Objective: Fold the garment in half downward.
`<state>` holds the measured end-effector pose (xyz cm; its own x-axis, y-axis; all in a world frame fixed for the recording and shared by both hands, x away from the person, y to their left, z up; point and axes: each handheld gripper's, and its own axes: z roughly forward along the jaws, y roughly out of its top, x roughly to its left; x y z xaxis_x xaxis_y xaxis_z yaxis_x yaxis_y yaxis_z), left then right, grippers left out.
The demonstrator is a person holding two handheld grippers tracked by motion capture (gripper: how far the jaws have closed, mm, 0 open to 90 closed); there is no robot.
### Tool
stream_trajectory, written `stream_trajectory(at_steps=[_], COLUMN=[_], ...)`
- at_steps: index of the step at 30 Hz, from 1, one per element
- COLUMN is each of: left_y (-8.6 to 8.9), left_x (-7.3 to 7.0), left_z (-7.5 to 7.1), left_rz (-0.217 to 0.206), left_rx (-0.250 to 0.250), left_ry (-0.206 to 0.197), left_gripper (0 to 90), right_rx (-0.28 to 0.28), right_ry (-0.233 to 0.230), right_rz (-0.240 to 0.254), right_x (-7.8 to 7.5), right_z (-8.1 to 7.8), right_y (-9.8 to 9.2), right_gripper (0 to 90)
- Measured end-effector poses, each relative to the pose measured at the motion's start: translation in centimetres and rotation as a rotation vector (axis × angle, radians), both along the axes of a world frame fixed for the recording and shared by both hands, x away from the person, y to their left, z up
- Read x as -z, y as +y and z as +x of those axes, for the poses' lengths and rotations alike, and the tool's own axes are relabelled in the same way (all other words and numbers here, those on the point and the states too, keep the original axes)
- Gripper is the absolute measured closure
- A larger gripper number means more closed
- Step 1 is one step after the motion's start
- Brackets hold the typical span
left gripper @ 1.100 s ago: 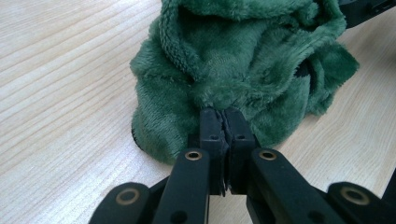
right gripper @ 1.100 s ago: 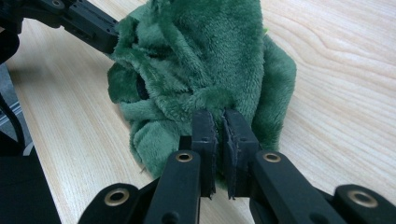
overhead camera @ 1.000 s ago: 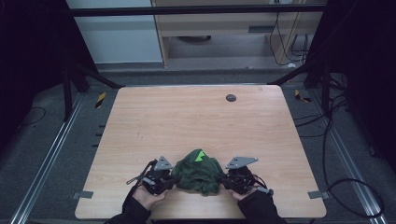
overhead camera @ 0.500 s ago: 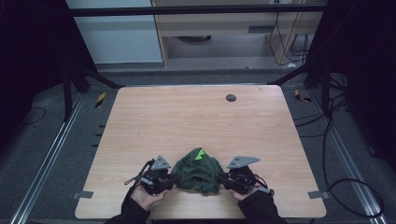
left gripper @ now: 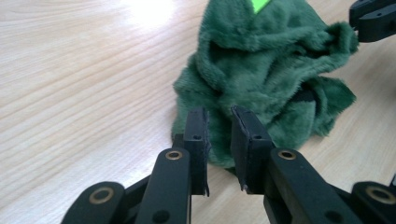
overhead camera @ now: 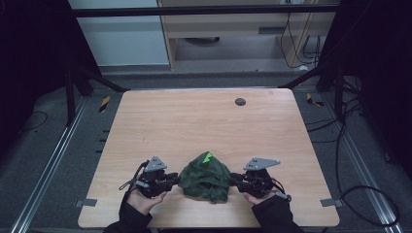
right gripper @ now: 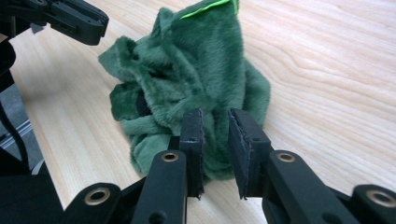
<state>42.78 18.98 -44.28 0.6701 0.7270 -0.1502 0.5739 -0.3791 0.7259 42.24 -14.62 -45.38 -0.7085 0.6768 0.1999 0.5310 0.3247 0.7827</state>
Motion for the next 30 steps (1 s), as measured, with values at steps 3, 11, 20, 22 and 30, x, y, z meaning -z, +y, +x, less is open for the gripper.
stream_trajectory(at_steps=[3,11,20,22,30], left_y=[0.2,0.5,0.1,0.0,-1.4], left_x=[-0.1,-0.7,-0.8,-0.7,-0.2], left_z=[0.4,1.7,3.2,3.5,5.0], left_rz=[-0.005,-0.002,-0.004,-0.001,-0.001], left_rx=[-0.015,-0.056,-0.093,-0.093,-0.091], left_ry=[-0.005,-0.041,-0.079,-0.08,-0.086], left_gripper=[77.6,84.3,88.9,89.4,89.8], right_rx=[0.011,0.051,0.087,0.095,0.118], right_ry=[-0.007,-0.024,-0.047,-0.046,-0.057], right_rz=[0.001,0.006,0.003,0.004,0.0], right_x=[-0.2,-1.0,-1.2,-1.2,-1.1], right_z=[0.2,1.7,3.1,3.4,5.0], right_y=[-0.1,-0.2,-0.1,-0.1,0.4], right_gripper=[76.2,82.1,88.7,89.5,90.0])
